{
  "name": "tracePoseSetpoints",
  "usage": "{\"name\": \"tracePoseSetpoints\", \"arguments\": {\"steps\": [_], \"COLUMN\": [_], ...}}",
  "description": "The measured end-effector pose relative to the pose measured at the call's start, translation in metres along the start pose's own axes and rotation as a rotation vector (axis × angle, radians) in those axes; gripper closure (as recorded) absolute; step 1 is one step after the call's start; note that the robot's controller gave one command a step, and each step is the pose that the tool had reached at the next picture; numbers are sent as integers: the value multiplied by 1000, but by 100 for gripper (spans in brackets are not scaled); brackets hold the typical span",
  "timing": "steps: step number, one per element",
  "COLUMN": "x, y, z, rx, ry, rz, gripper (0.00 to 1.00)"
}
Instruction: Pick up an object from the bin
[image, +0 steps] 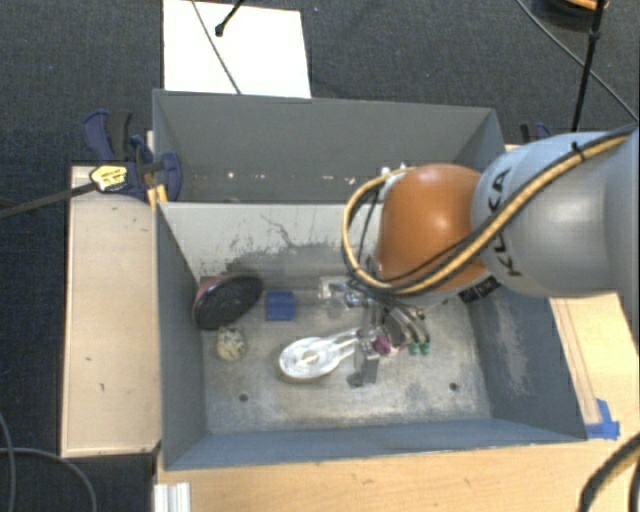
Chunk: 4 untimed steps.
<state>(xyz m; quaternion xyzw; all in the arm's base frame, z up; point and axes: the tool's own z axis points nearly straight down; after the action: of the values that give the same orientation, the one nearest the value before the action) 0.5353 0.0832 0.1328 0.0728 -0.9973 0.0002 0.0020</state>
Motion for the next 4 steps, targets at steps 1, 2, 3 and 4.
{"name": "tracePoseSetpoints", "arguments": {"steps": [1,2,3,4], "x": [-8,-10,11,11], "y": [1,1,-15,-16], "z": [66,62,-12,-170], "rx": [-1,-1,1,2], "ry": [0,-5,-11,-16], "rz": [4,7,-197,-160], "gripper": [0,100,100,100]}}
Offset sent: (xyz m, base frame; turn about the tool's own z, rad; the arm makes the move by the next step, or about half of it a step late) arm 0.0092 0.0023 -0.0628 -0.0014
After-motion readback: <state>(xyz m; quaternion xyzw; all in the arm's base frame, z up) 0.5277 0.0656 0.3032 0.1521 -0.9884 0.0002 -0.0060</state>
